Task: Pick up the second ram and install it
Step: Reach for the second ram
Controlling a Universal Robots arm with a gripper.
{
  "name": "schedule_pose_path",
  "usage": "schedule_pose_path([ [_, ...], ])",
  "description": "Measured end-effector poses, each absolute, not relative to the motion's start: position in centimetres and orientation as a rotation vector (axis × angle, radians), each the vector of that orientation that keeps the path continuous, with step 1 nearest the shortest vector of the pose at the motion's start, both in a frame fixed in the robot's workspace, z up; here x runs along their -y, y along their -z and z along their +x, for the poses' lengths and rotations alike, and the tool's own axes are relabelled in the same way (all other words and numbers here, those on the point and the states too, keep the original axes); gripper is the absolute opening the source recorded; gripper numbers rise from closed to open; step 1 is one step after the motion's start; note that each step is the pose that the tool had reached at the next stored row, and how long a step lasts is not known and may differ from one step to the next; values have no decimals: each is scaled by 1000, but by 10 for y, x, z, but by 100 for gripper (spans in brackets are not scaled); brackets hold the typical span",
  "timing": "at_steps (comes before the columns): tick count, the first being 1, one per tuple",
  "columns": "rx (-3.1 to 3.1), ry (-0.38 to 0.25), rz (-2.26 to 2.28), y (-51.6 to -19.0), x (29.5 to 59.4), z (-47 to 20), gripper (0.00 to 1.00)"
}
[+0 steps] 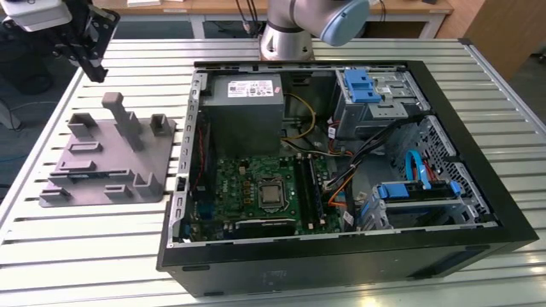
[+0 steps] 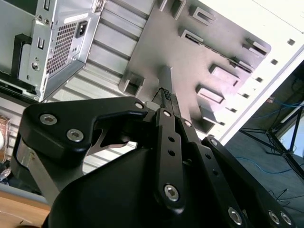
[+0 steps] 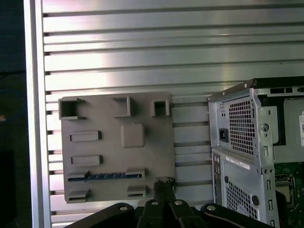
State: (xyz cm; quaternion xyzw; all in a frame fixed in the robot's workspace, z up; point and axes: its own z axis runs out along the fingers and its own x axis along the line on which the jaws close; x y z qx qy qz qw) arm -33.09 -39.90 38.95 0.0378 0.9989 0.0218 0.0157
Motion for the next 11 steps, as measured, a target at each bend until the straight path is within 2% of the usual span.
schedule_pose_path([
  [11,-3107,-68,118,-388,399,-345,10],
])
